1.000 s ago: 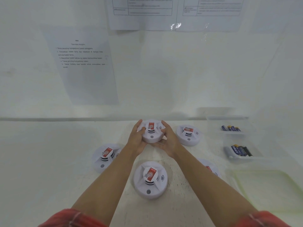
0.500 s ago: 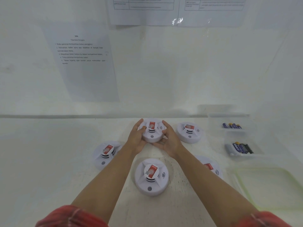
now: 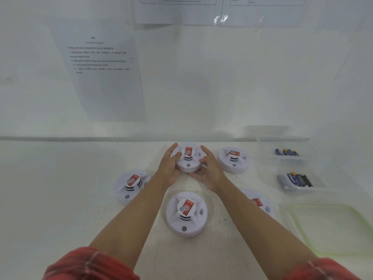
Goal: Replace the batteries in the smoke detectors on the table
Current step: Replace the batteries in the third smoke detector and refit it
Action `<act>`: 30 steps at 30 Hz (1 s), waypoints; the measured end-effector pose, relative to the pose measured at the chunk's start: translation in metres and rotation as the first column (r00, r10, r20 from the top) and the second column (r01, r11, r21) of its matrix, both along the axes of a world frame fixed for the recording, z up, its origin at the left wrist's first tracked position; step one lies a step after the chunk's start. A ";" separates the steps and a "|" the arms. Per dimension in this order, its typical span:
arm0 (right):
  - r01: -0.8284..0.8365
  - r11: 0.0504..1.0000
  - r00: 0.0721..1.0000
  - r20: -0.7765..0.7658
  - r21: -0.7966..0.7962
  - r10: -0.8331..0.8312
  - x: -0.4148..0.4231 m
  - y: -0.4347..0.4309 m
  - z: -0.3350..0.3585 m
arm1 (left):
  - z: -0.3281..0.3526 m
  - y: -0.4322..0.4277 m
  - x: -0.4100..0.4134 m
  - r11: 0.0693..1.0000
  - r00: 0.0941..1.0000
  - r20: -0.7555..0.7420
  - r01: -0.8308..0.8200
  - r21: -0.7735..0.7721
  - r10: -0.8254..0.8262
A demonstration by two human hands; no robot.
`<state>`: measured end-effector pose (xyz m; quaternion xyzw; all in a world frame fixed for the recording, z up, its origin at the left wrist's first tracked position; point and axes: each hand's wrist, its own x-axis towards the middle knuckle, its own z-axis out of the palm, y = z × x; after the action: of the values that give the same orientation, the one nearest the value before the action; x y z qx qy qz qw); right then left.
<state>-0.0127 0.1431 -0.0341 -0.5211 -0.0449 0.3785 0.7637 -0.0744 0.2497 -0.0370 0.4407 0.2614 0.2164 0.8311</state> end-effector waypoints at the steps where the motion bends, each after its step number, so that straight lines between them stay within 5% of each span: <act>1: -0.001 1.000 1.000 -0.001 -0.001 0.001 0.000 0.000 0.000 | 0.000 0.000 0.000 1.000 1.000 -0.002 0.000 0.004 0.000; 30: 0.031 1.000 0.999 -0.026 -0.004 -0.031 0.001 0.000 0.000 | 0.004 -0.003 0.001 1.000 1.000 0.005 0.000 -0.025 0.000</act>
<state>-0.0121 0.1433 -0.0336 -0.5180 -0.0261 0.3737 0.7690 -0.0733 0.2472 -0.0332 0.4297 0.2622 0.2143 0.8371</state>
